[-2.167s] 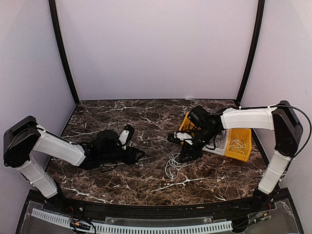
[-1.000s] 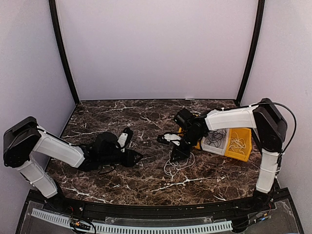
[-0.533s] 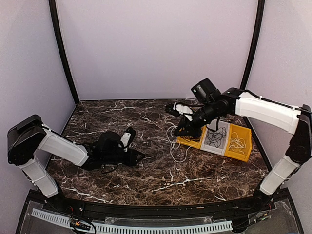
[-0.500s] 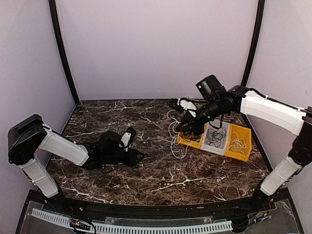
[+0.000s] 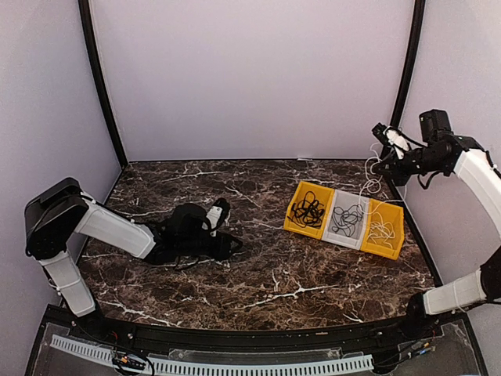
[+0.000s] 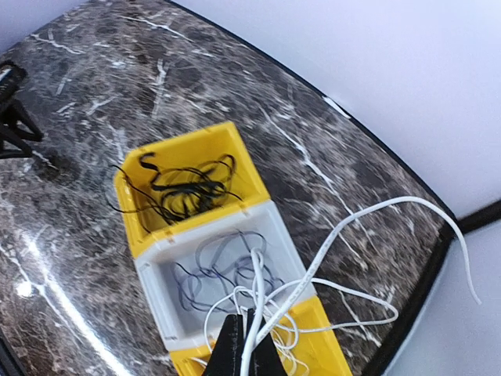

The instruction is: Untangle the cables

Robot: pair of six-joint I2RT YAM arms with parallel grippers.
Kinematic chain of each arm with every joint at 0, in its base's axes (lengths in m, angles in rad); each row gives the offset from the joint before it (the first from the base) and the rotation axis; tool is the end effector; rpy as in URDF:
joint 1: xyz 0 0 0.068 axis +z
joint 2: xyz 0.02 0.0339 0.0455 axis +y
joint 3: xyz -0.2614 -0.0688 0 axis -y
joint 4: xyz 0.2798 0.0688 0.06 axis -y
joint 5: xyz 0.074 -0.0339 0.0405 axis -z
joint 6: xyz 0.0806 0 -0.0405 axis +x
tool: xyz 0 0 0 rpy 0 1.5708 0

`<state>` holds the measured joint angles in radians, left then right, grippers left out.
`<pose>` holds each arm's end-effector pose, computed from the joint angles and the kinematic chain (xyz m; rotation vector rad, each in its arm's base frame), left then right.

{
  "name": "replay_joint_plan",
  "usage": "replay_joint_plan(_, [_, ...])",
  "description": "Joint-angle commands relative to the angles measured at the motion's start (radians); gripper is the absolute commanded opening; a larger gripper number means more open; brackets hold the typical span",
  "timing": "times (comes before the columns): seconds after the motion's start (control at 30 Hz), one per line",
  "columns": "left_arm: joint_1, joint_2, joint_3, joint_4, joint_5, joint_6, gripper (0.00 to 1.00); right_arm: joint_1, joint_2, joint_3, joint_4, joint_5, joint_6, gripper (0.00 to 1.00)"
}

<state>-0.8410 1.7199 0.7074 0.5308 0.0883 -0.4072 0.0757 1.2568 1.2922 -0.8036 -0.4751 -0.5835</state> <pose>0.2578 -0.2989 0.0950 0.5222 2.1007 -0.8434 0.3178 0.0611 0.3308 -0.9430 2.0455 0.2863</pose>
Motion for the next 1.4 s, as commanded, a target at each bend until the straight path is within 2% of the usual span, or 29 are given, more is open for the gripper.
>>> replay_joint_plan(0.0, [-0.004, 0.033, 0.043, -0.008, 0.016, 0.014, 0.43, -0.194, -0.029, -0.028, -0.083, -0.002, -0.127, 0.0])
replay_joint_plan(0.1, [-0.005, 0.05, 0.057, 0.0, 0.026, 0.01, 0.43, -0.309, -0.025, -0.047, -0.099, 0.007, -0.173, 0.0])
replay_joint_plan(0.2, [-0.005, 0.064, 0.057, 0.014, 0.04, -0.001, 0.43, -0.351, -0.006, -0.078, -0.104, 0.023, -0.192, 0.0])
replay_joint_plan(0.4, [-0.005, 0.071, 0.062, 0.009, 0.047, -0.001, 0.43, -0.35, 0.027, -0.168, -0.018, -0.059, -0.133, 0.0])
replay_joint_plan(0.73, [-0.005, 0.045, 0.038, -0.012, 0.04, -0.015, 0.43, -0.344, 0.128, -0.364, 0.181, -0.106, -0.026, 0.0])
replay_joint_plan(1.0, [-0.006, 0.061, 0.066, -0.029, 0.051, -0.008, 0.43, -0.285, 0.145, -0.366, 0.269, -0.127, 0.073, 0.0])
replay_joint_plan(1.23, [-0.004, 0.074, 0.079, -0.021, 0.06, -0.014, 0.43, -0.245, 0.168, -0.403, 0.441, -0.119, 0.221, 0.0])
replay_joint_plan(1.37, [-0.005, 0.075, 0.069, -0.016, 0.062, -0.019, 0.43, -0.243, 0.183, -0.398, 0.474, -0.125, 0.249, 0.0])
